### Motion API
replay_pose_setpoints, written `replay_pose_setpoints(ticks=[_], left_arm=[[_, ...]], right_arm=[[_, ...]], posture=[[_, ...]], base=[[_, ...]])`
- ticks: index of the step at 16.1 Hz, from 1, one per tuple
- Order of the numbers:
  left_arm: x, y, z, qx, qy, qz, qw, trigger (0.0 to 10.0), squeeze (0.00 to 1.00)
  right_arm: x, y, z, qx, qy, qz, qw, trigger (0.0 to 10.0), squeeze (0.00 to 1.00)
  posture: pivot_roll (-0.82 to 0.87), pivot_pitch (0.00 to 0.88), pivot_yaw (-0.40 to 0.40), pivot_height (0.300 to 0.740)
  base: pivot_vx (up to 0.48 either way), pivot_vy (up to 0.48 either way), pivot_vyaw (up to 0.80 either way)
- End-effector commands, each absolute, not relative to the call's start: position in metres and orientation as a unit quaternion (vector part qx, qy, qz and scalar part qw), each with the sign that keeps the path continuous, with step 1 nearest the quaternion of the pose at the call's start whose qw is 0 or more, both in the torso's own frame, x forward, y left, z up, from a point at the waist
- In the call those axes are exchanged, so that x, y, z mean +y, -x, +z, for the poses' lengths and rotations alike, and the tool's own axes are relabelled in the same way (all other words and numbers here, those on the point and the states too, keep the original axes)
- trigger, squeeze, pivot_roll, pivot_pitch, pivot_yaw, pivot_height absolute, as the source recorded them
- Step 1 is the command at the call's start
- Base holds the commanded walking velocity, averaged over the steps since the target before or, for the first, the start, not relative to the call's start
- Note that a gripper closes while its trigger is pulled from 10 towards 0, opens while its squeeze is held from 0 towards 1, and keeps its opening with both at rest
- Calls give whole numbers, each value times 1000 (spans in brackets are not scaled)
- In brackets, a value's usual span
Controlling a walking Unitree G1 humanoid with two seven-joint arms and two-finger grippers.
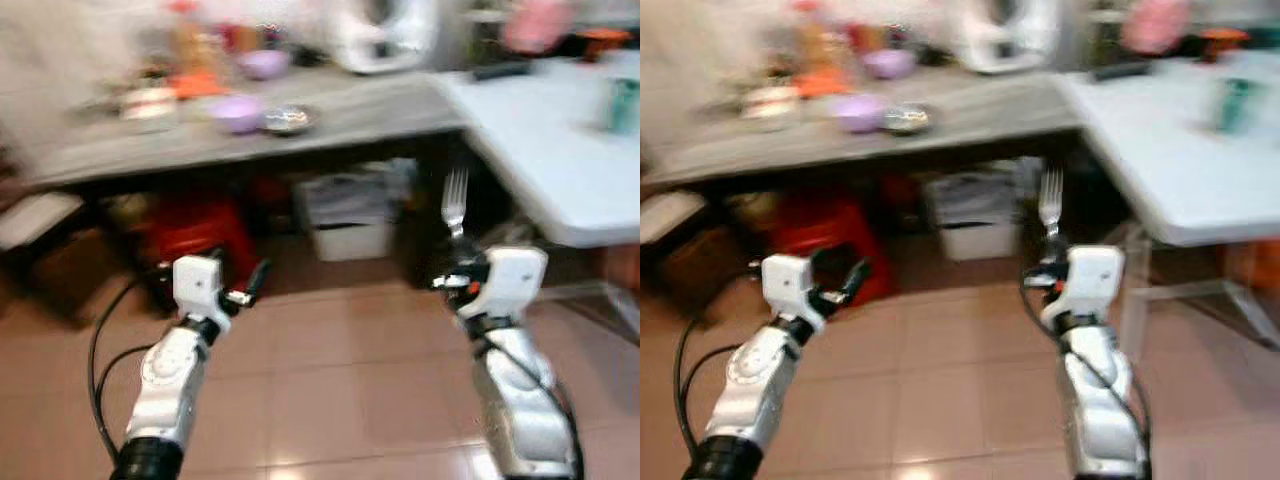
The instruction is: Setting the table
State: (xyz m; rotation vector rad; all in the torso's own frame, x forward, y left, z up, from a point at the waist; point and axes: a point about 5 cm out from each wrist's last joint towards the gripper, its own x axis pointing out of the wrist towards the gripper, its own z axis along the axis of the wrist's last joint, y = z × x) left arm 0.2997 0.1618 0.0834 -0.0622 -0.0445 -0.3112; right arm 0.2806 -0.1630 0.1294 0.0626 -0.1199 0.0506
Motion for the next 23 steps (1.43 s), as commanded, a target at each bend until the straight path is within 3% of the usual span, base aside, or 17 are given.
replay_pose_setpoints(ticks=[1, 6, 10, 23], left_arm=[[160, -303, 91, -37, 31, -159, 986, 10000, 0], [160, -302, 91, -36, 31, -161, 986, 10000, 0], [159, -302, 91, -35, 31, -162, 986, 10000, 0], [152, -298, 89, -39, 35, -164, 985, 10000, 0]], right_arm=[[-161, -284, 136, -72, -30, 31, 996, 10000, 0], [-160, -284, 136, -72, -29, 31, 996, 10000, 0], [-160, -283, 136, -73, -32, 32, 996, 10000, 0], [-163, -282, 136, -72, -39, 23, 996, 10000, 0]], posture=[[-103, 0, 132, 740], [-102, 0, 133, 740], [-102, 0, 136, 740], [-108, 0, 128, 740]], base=[[300, 0, 0], [309, 0, 0], [312, 0, 566], [376, 0, 0]])
